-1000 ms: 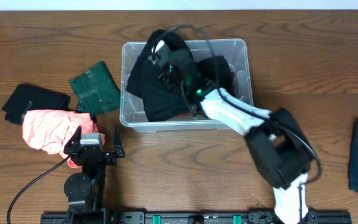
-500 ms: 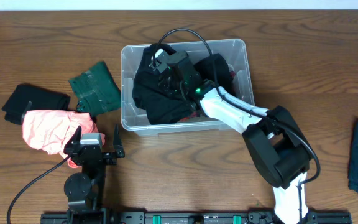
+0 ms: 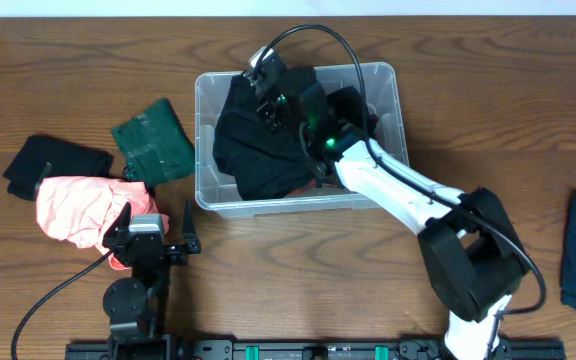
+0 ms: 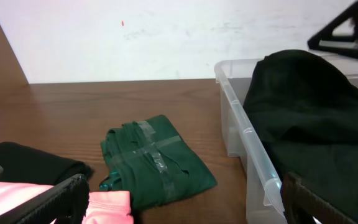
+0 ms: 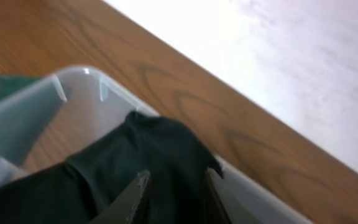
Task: Pack container
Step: 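Carry the black garment into the bin and release it, then move the right gripper back to the dark teal cloth at right edge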
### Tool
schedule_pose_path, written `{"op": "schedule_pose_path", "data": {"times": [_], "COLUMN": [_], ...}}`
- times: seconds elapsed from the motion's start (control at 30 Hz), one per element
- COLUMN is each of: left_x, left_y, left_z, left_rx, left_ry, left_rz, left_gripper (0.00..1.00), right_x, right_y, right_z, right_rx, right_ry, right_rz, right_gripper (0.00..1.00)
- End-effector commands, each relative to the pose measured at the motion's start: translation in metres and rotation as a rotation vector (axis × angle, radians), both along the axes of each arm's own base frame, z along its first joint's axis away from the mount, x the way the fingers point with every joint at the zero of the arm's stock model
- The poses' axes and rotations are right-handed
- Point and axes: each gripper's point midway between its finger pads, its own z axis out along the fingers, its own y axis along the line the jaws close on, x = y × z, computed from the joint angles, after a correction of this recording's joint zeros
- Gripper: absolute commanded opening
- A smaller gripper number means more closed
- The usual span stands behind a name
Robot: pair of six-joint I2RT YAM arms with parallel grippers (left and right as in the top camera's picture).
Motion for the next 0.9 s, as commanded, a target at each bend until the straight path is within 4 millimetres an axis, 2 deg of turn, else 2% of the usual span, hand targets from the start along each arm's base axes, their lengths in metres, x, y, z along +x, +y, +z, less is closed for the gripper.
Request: {"op": "schedule_pose_path", "data": {"times": [0.0,0.2,0.33,0.47,0.57,0.7,0.8,0.87], "left_x": [0.000,0.000,0.000,0.000,0.000,0.000,0.000,0.000], "left_y": [0.000,0.000,0.000,0.000,0.000,0.000,0.000,0.000], "left_z": [-0.015,-0.015,-0.015,-0.015,-0.015,-0.015,-0.015,-0.015], "left_rx": [-0.012,-0.012,-0.012,-0.012,-0.012,-0.012,-0.012,-0.012], "left_ry": [0.036,0.037,0.037,0.036,0.037,0.036,0.037,0.036], "left_rz": [-0.002,-0.002,-0.002,-0.002,-0.002,-0.002,-0.002,-0.002], "left_gripper": [0.98,0.98,0.98,0.98,0.98,0.98,0.98,0.98], "right_x": [0.006,0.012,0.009,0.005,0.007,0.006,0.002,-0.001], "right_y": [-0.004,-0.006,-0.011,-0.012,-0.010,-0.013,-0.036,-0.066], "right_z": [-0.034,-0.074,-0.102,-0.105,-0.083,-0.023,0.025,0.051], "right_rx": [-0.032,-0.063,-0.105,-0.119,-0.092,-0.037,-0.037,-0.071], "right_ry": [0.041,0.080,0.135,0.153,0.118,0.045,0.004,-0.014], "right_rz": [-0.030,-0.039,-0.042,-0.039,-0.038,-0.041,-0.107,-0.198], "right_gripper": [0.27,0.29,0.30,0.31,0.36,0.45,0.49,0.58]}}
